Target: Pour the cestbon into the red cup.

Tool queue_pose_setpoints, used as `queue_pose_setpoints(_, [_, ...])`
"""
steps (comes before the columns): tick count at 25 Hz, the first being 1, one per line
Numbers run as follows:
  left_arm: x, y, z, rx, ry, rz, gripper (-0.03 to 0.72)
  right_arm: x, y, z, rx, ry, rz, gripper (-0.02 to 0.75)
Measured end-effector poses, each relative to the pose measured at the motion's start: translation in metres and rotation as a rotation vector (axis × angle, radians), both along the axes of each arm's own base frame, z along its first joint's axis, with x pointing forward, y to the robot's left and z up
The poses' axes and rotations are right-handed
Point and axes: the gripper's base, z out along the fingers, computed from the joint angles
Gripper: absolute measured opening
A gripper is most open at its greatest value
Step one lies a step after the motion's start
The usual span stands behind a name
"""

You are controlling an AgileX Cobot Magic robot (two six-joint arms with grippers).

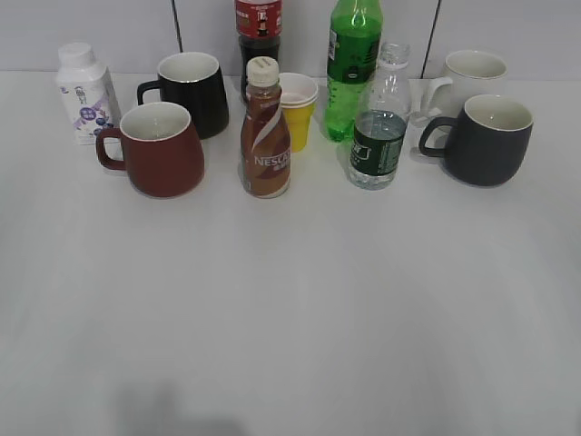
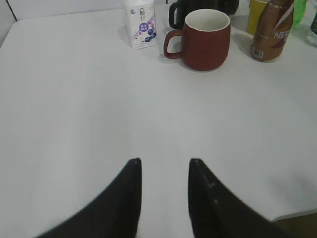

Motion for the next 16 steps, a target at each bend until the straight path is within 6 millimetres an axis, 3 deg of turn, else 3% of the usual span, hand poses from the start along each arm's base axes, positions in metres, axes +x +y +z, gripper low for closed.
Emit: queue_pose_setpoints(16, [0.0,0.0,0.0,0.0,0.0,0.0,0.246,0.0,0.0,0.0001,-0.001,-0.001,0.001,0.567])
